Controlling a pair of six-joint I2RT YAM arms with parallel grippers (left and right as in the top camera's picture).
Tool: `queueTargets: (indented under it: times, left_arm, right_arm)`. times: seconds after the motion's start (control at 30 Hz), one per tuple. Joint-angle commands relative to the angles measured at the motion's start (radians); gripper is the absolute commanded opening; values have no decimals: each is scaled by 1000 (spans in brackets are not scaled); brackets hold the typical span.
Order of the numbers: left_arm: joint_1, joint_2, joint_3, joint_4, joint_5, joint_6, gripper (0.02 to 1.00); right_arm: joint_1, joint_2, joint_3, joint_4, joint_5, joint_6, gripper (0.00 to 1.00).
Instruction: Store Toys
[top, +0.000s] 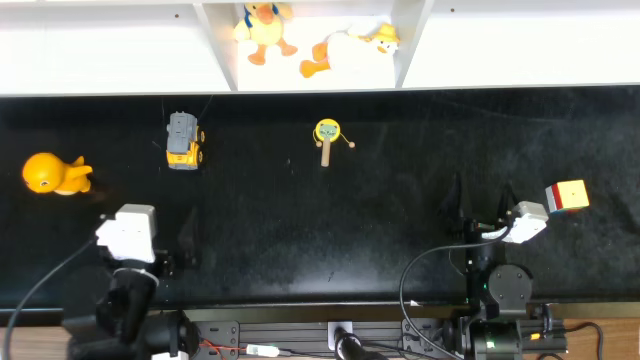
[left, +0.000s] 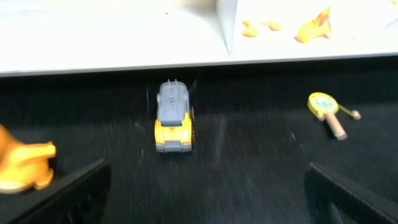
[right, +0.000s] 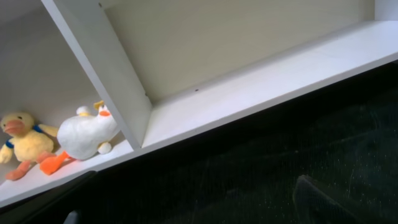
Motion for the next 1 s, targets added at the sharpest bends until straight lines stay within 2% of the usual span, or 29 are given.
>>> queueTargets:
  times: [0.03,0.13,0.33,0.43,0.63,0.7,1.0]
  left_arm:
    - [56,115,154,-143,54,50,996]
    - [87,206,237,-215,54,104,993]
    - [185,346,281,-201,77,235,991]
    - [304,397,281,-167,153,313,991]
    - [597,477,281,-113,381,450,989]
    - [653,507,281,-101,422,476,991]
    - [672,660,281,6,415,487,993]
  right_arm:
    - [5,-6,-13,6,6,5,996]
    - [5,-6,-13,6,6,5,996]
    - [5,-6,-13,6,6,4,996]
    - [5,-6,-13,6,6,4,996]
    - [5,-6,-13,6,6,4,993]
    - [5,-6,-13,6,6,4,996]
    - [5,-6,-13,6,6,4,996]
